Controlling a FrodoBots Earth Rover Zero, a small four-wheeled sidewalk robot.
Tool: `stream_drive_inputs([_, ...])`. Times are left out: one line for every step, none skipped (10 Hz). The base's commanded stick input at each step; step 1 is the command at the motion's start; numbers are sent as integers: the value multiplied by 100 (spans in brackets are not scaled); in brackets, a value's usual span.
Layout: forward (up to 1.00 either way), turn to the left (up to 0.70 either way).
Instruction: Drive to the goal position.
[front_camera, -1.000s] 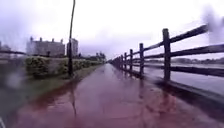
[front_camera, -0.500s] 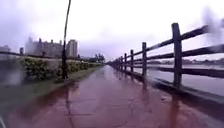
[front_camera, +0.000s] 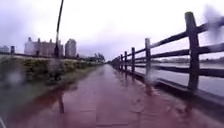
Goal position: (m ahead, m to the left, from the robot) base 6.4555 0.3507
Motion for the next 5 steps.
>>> stream_drive_inputs([100, 0])
stream_drive_inputs([100, 0])
stream_drive_inputs([100, 0])
stream_drive_inputs([100, 0])
stream_drive_inputs([100, 0])
